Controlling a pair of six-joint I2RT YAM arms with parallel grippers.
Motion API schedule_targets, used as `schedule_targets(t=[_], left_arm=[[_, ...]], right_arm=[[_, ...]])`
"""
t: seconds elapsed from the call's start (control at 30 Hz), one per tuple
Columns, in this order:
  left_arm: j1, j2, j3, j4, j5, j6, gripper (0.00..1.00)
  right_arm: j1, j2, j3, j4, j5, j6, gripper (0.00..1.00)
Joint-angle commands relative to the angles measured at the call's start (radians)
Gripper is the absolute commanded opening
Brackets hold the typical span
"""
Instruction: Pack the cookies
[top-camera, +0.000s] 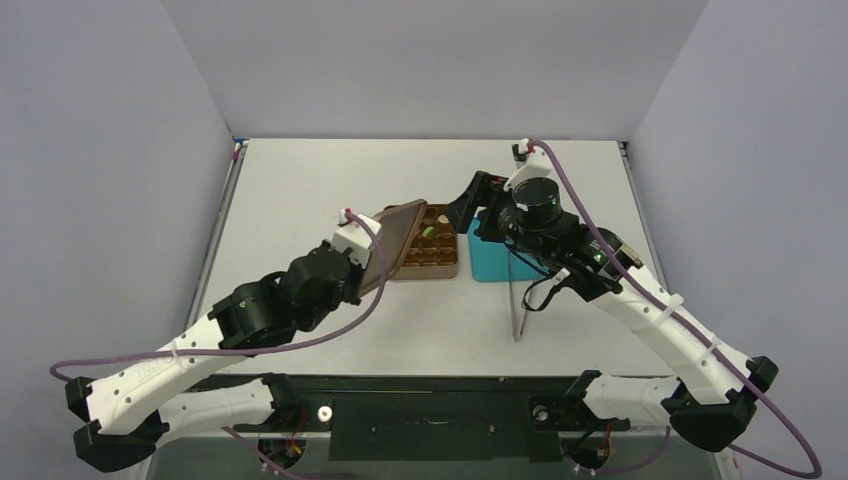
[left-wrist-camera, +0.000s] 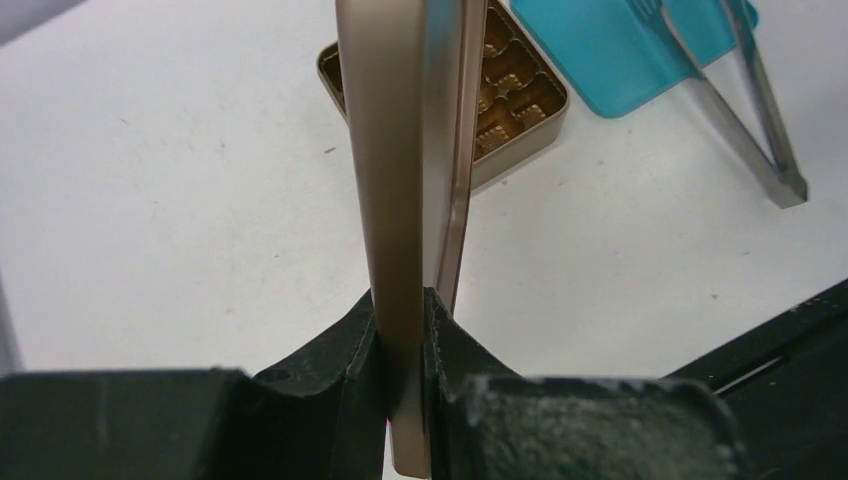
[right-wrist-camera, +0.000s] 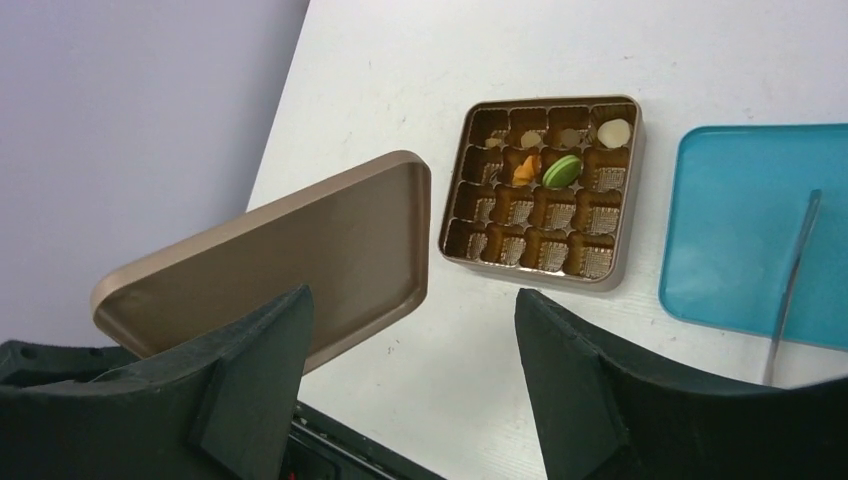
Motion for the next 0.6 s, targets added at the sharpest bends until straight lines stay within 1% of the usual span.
schedule_targets(t=[0.0,0.2,0.23,0.37,0.47,0.57], left_arm=[[-0.117,0.005,0.009,0.098,-0.262,0.115,0.00],[-0.278,0.013,-0.075,0.228,-0.478,0.217,0.00],[-0.318,0.017,-0.080,0.254,-0.530,0.236,0.00],[-0.425,0.066,-0.125,0.320,-0.672,0.321,0.00],[-0.452,0.084,-0.142,0.360,-0.708,0.352,0.00],[-0.466,0.091,-0.169,0.397,-0.727,0.381,0.00]], right_arm=[[-0.028,0.018,0.038,0.036,-0.087,0.067,0.70],[-0.049,0.052,0.013,0.092,-0.127,0.150,0.70],[-0.052,0.054,0.005,0.108,-0.128,0.168,0.70],[-0.059,0.051,-0.026,0.155,-0.140,0.210,0.70],[-0.059,0.053,-0.054,0.194,-0.152,0.240,0.70],[-0.060,0.062,-0.071,0.215,-0.198,0.263,0.70]])
